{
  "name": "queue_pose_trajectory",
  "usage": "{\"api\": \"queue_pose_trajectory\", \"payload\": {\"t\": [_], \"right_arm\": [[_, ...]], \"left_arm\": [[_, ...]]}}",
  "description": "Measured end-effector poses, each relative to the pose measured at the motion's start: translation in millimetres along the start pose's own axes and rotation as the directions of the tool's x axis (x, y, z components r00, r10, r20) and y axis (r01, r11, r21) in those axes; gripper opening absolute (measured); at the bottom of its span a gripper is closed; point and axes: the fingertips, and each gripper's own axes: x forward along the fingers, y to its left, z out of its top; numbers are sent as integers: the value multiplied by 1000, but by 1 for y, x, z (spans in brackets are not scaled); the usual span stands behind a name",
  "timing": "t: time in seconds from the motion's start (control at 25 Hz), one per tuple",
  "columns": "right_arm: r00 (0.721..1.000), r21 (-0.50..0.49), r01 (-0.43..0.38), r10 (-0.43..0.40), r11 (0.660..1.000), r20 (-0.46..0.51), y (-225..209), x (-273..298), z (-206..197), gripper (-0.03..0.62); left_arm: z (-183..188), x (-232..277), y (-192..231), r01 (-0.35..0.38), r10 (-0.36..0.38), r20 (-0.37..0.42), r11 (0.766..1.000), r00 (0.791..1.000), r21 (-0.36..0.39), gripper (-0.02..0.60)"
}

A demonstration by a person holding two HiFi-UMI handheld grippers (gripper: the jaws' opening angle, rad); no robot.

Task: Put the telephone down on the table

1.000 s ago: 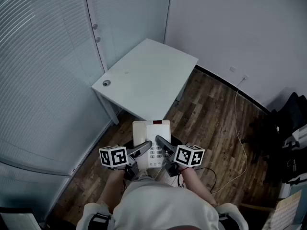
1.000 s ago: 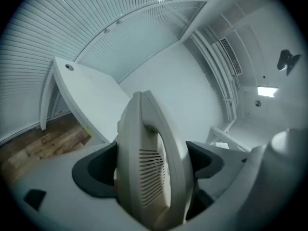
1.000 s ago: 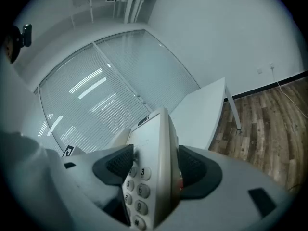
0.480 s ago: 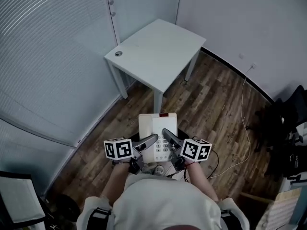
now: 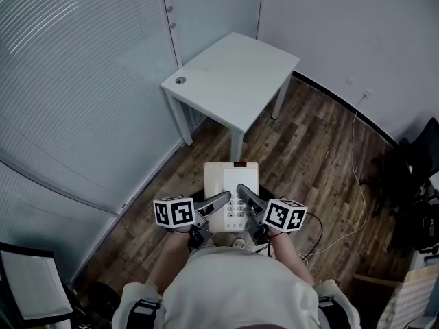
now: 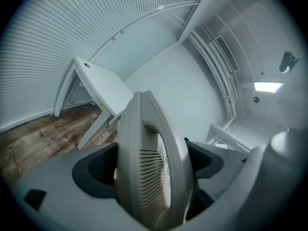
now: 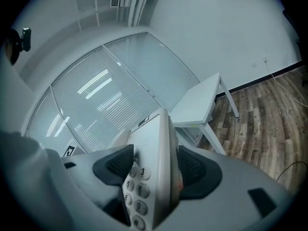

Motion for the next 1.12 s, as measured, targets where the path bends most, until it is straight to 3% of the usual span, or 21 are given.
{"api": "queue_pose_trajectory", "payload": {"t": [0.36, 1.12], "right_arm": [[1000, -6, -20, 20, 1000, -4, -2, -3, 7, 301], [996, -11, -64, 63, 998, -68, -45, -20, 26, 293]], "left_arm": [[0, 3, -4, -1, 1, 28, 1000, 1000, -6, 420], [-15, 49, -16, -38, 42, 82, 998, 996, -50, 420]]}}
